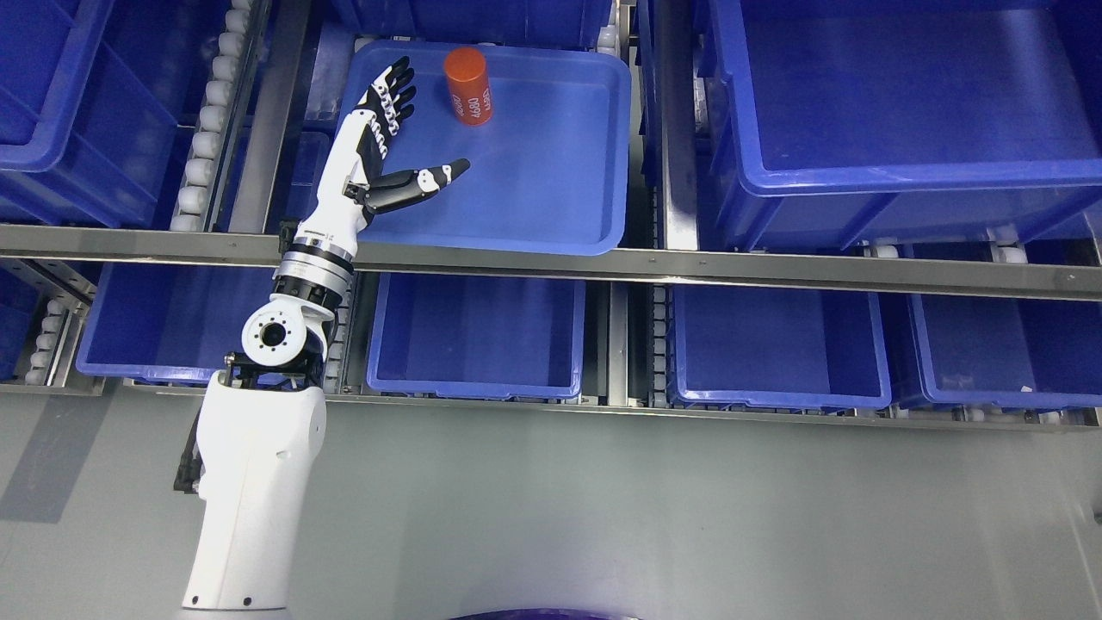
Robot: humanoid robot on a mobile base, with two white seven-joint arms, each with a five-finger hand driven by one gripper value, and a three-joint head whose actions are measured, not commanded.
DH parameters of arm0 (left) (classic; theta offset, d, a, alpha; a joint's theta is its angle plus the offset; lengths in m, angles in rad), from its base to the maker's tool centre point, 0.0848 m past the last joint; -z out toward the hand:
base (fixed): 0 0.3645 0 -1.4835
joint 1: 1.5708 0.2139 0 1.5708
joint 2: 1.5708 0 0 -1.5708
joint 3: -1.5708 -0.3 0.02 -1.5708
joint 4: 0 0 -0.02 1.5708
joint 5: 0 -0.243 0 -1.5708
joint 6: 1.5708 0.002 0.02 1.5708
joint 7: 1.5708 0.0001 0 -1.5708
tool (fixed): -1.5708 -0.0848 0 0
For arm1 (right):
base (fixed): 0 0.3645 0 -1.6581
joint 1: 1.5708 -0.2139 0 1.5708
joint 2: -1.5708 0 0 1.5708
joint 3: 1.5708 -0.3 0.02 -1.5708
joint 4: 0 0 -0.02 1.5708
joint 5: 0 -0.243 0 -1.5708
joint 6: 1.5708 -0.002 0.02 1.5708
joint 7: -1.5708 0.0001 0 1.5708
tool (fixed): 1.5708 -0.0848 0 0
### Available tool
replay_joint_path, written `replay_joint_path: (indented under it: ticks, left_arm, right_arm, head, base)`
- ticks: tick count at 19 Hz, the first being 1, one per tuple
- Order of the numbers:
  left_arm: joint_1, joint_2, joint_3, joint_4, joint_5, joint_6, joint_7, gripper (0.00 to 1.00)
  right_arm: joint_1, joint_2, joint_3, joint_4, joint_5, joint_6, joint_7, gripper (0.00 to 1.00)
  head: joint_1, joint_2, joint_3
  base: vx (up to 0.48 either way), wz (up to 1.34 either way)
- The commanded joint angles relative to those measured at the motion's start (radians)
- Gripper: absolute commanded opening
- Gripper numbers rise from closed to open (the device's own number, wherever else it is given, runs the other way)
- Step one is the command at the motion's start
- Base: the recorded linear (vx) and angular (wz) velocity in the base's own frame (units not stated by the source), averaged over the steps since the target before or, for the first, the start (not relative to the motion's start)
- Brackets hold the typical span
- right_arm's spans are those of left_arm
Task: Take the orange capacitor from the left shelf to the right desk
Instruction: 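Reach the left hand toward the orange capacitor in the blue bin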
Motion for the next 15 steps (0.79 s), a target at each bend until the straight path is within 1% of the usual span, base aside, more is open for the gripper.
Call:
replay_joint_path:
  ticks: [1,4,10,14,15]
  left_arm:
    - [-0.044,0.017,-0.005,0.082,-0.029,-0.008,0.001,1.0]
    - [-0.102,0.017,-0.008,0.152,-0.044,-0.008,-0.001,1.0]
    - [-0.228,0.017,-0.014,0.374,-0.127,-0.007,-0.001,1.0]
    - [-0.27,0.017,-0.044,0.464,-0.125,-0.008,-0.002,1.0]
    - [-0.276,0.017,-0.049,0.473,-0.124,-0.01,-0.004,0.98]
  right_arm:
    - [-0.002,-0.017,-0.011,-0.034,0.005,-0.001,-0.001,1.0]
    - [-0.002,-0.017,-0.011,-0.034,0.005,-0.001,-0.001,1.0]
    - [-0.002,-0.017,-0.011,-0.034,0.005,-0.001,-0.001,1.0]
    - [-0.002,-0.017,-0.011,-0.034,0.005,-0.001,-0.002,1.0]
    - [-0.002,-0.017,-0.011,-0.034,0.005,-0.001,-0.001,1.0]
  head:
    - [0.0,0.0,0.0]
    - [0.0,0.0,0.0]
    - [0.0,0.0,0.0]
    - [0.0,0.0,0.0]
    - [0.0,0.0,0.0]
  base:
    - [0.0,0.0]
    - [0.0,0.0]
    - [0.0,0.0]
    - [0.0,0.0]
    - [0.0,0.0]
